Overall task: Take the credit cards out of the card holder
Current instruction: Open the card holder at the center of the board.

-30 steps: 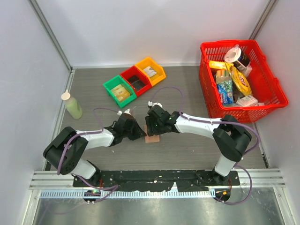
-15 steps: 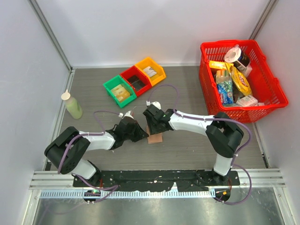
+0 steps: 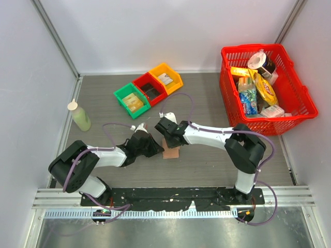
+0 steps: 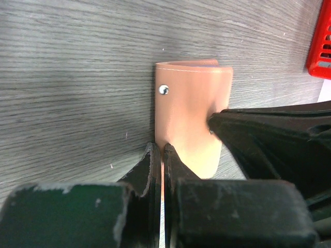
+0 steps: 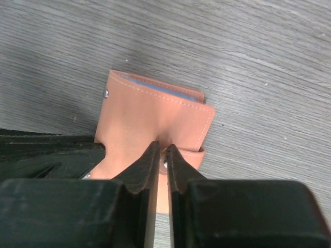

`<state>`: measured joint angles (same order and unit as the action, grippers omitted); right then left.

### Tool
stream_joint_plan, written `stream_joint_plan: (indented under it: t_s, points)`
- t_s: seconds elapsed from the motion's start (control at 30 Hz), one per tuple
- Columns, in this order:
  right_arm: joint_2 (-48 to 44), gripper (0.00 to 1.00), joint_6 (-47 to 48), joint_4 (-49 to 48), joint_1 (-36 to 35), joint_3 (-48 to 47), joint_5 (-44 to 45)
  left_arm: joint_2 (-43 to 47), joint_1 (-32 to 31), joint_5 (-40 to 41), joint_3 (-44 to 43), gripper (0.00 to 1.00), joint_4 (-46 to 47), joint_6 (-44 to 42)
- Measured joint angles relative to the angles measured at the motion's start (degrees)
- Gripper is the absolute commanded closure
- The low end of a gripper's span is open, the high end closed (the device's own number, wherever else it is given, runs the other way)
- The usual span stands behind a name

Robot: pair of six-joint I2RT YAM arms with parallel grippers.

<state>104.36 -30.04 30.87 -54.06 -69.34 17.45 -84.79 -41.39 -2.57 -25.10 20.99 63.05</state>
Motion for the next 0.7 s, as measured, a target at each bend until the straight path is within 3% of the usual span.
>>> stream_joint_plan:
  t_s: [0.13, 0.4, 0.57, 0.7]
  points:
    - [-0.8, 0.99, 0.5, 0.7, 0.2, 0.9, 1.0, 0.0, -0.1, 0.0, 0.2, 1.0, 0.2, 0.0]
    - [-6.1, 0.99, 1.4, 0.3, 1.6, 6.8, 0.9, 0.5, -0.1, 0.2, 0.2, 1.0, -0.7, -0.2]
    - [-10.8, 0.89, 1.0, -2.6, 5.4, 13.2, -0.3, 2.3, -0.1, 1.5, -0.1, 1.0, -4.1, -1.5]
    - [-13.4, 0.66, 0.1, -6.1, 9.4, 18.3, -2.8, 3.3, -0.1, 2.4, -1.5, 1.0, -8.1, -3.5]
